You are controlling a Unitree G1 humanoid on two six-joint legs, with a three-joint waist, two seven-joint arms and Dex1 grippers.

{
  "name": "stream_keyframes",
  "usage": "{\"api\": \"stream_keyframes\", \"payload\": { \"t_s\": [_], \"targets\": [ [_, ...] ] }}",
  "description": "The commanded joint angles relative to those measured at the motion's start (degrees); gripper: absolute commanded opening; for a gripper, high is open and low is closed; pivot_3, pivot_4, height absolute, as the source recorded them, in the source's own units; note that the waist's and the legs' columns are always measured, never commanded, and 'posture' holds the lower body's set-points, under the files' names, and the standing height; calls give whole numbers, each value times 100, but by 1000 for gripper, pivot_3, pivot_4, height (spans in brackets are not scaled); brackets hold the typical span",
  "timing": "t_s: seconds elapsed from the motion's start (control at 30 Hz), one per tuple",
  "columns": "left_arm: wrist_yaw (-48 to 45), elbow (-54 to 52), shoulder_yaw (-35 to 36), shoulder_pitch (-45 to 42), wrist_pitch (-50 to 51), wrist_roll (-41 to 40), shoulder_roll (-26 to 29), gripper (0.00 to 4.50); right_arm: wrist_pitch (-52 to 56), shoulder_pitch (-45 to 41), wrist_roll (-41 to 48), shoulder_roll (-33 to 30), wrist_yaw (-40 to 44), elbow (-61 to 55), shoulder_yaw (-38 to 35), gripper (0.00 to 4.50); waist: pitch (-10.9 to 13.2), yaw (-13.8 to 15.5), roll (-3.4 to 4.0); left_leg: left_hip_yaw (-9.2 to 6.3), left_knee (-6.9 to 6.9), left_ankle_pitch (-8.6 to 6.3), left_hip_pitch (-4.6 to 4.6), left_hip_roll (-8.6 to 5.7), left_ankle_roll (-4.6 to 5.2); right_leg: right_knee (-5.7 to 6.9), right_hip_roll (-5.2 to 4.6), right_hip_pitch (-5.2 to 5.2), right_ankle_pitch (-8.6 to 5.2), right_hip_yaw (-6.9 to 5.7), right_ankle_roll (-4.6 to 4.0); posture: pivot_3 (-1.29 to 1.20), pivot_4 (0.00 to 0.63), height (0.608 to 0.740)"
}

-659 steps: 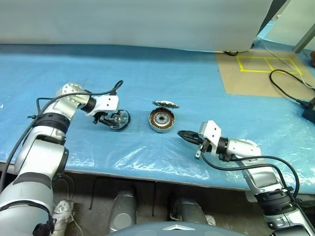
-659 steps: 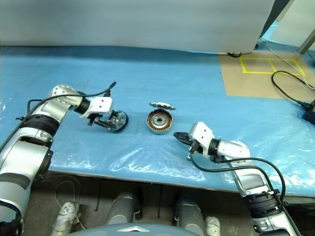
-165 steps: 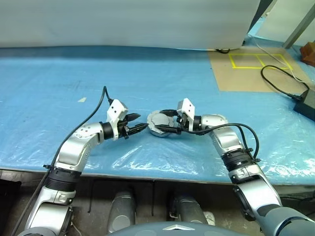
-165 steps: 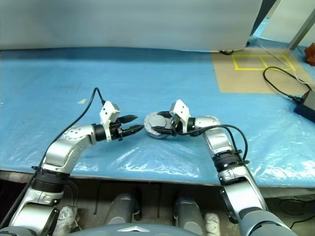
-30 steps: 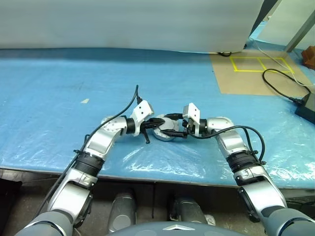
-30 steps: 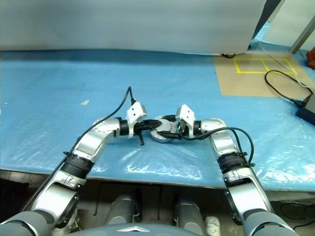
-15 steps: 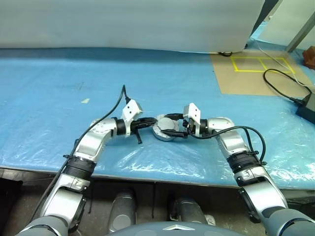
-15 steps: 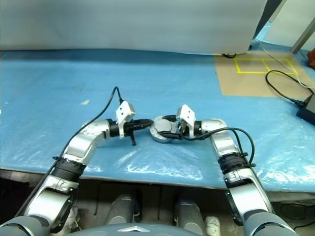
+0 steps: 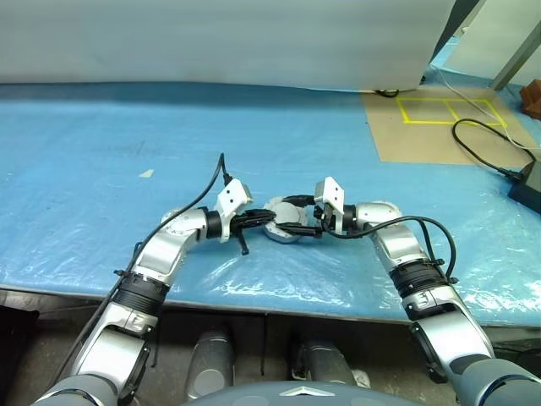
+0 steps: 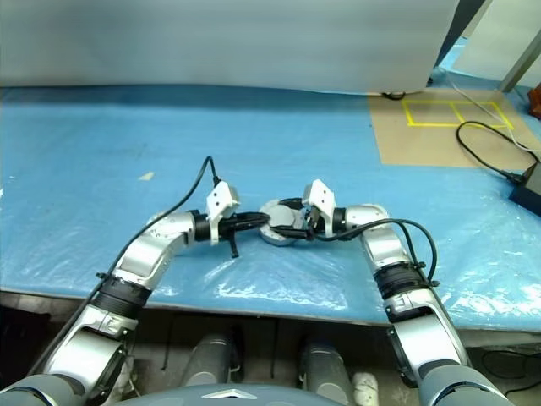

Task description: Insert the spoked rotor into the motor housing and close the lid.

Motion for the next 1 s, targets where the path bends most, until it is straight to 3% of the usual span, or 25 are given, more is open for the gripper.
{"api": "stream_keyframes", "payload": {
  "t_s": [0.03, 0.47, 0.87, 0.93, 1.0],
  "targets": [
    [24, 141, 187, -3, -69, -6, 119, 28, 208, 214, -195, -147, -80, 239, 74, 2941, 0, 0, 0, 0, -1, 0, 1, 0, 0, 0, 0, 0, 0, 0, 0, 0, 150, 740],
    [-13, 53, -37, -21, -145, 81, -144, 28, 194, 208, -199, -140, -92, 248, 109, 2941, 0, 19, 0, 2, -6, 1, 2, -2, -1, -4, -1, 1, 0, 1, 0, 0, 150, 740],
    [-68, 213, -27, 11, -248, 208, -53, 28, 265, 281, -128, -139, -126, 143, 38, 2941, 0, 20, 0, 2, -14, 1, 3, -3, -2, -12, -2, 2, -1, 1, 1, 0, 150, 740],
    [-52, 193, -40, 7, -237, 215, -81, 0, 398, 290, -39, -122, -76, 65, 16, 3702, 0, 20, 0, 2, -15, 1, 3, -4, -1, -13, -2, 2, -1, 1, 2, 0, 150, 740],
    [-46, 190, -42, -2, -240, 220, -97, 0, 889, 319, 165, -142, 133, -174, 33, 3907, 0, 21, 0, 2, -15, 1, 2, -4, -2, -15, -2, 2, -1, 0, 2, 0, 150, 740]
  ]
}}
